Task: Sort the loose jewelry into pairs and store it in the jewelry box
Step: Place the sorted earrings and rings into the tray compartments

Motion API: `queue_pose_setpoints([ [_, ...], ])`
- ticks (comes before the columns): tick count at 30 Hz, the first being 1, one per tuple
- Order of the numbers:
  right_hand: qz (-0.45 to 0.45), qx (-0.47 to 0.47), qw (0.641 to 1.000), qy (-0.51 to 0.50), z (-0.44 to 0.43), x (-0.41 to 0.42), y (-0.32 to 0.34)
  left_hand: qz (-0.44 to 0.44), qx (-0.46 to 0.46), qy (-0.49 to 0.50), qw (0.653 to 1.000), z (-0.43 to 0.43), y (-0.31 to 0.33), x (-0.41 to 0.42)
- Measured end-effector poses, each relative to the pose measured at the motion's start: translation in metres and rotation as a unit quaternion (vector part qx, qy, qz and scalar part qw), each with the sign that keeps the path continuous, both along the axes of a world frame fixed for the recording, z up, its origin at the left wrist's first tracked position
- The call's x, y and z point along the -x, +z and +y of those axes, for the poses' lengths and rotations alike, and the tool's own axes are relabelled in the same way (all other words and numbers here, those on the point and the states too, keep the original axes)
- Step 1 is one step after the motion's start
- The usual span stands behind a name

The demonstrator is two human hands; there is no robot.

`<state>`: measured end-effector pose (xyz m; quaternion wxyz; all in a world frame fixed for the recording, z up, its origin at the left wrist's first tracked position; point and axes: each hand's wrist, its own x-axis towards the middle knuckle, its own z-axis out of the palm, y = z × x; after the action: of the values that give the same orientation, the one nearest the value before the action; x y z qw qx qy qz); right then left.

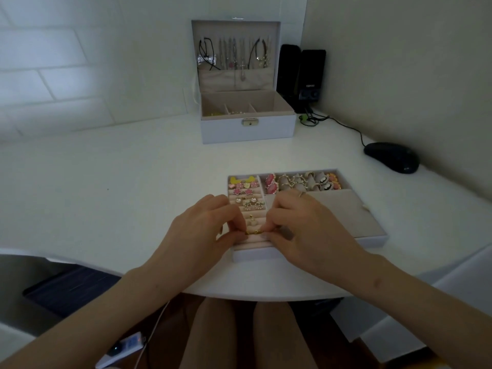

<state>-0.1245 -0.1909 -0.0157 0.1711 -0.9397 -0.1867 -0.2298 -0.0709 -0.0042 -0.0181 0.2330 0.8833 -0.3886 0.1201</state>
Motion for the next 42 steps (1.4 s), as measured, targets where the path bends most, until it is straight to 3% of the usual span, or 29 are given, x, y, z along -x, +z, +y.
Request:
queue_pose_setpoints([
  [7,0.064,-0.046,0.997,-0.015,-0.007,-0.006,0.003,0.001,-0.014,0.015,1.0,-0.002,0.0,-0.001],
  [14,0.031,0.064,0.997,0.004,-0.005,-0.01,0.004,-0.043,-0.025,-0.027,0.998,-0.004,0.002,-0.001],
  [25,0.053,0.009,0.999,0.002,-0.004,-0.01,0.005,-0.026,-0.001,-0.051,0.998,0.0,-0.002,-0.004],
  [28,0.093,-0.034,0.995,0.006,-0.009,-0.004,0.012,0.008,0.002,-0.045,0.999,0.002,0.0,-0.003],
  [31,0.089,-0.124,0.986,-0.063,-0.03,0.001,0.02,0.039,0.082,0.04,0.995,0.005,0.007,-0.005],
  [34,0.059,-0.076,0.969,-0.229,-0.067,-0.002,0.021,0.085,0.044,0.144,0.985,0.006,0.008,-0.015],
  [38,0.173,0.057,0.908,-0.378,-0.108,-0.002,0.015,0.167,-0.016,0.145,0.975,-0.003,-0.001,-0.021],
  [42,0.272,0.051,0.882,-0.382,-0.119,-0.006,0.007,0.184,-0.045,0.129,0.974,-0.015,-0.002,-0.018],
])
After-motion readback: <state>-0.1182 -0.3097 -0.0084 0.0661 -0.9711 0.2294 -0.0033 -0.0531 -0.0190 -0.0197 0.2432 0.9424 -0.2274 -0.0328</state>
